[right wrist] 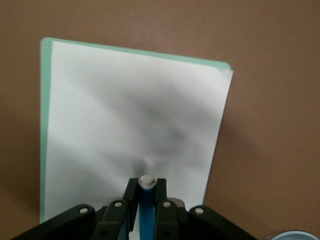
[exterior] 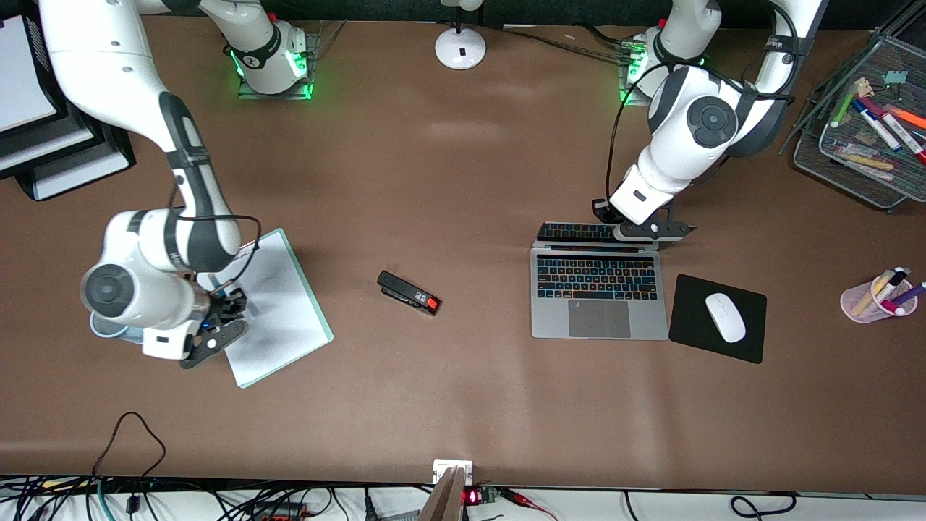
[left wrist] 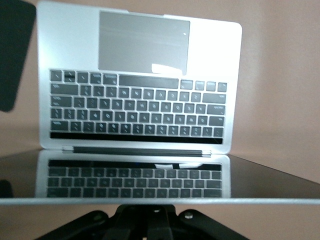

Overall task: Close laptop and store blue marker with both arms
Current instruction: 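Carry the marker to the pen cup while the left gripper pushes the laptop lid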

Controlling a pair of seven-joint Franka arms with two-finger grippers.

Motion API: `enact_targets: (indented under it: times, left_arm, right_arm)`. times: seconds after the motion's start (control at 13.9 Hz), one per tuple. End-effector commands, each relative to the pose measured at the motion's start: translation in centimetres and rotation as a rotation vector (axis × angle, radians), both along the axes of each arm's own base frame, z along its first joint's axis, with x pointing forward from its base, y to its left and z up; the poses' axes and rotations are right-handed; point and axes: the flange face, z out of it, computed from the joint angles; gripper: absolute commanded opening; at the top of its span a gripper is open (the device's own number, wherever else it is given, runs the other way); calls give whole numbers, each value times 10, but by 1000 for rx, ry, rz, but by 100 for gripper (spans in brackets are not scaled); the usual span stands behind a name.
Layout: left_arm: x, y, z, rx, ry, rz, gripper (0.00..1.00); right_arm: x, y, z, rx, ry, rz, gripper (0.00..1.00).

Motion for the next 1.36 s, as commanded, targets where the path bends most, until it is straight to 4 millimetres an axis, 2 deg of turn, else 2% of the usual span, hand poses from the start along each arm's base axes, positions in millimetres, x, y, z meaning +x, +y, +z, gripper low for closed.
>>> enact_targets:
  times: [0.0,0.14,0.29,0.43,0.57,0.72,0.79,1.01,1.15,1.29]
  left_arm:
    - [13,8,6,18,-81,-4,0]
    - [20,8,-8,-4,-103,4,0]
    - [36,18,-22,-29,-121,36,0]
    - [55,18,-21,-51,-140,49,0]
    - [77,14,-29,-76,-147,59,0]
    - [96,22,-34,-79,-161,71,0]
    - [101,22,-41,-82,-155,73,0]
    - [121,23,-65,-64,-154,51,0]
    - [134,27,-75,-52,-160,53,0]
    - [147,27,-96,-65,-146,64,0]
  right_arm:
    - [10,-35,37,128,-2,86,0]
    - [14,-66,56,189,-13,132,0]
    - [14,-90,64,230,-33,218,0]
    - [14,-113,76,304,-77,316,0]
    - [15,-135,101,368,-113,379,0]
    - [14,-154,113,375,-140,420,0]
    - [13,-158,113,376,-152,462,0]
    - [6,-207,115,453,-270,576,0]
    - [1,-241,100,533,-369,623,0]
    - [-1,-259,89,575,-436,656,0]
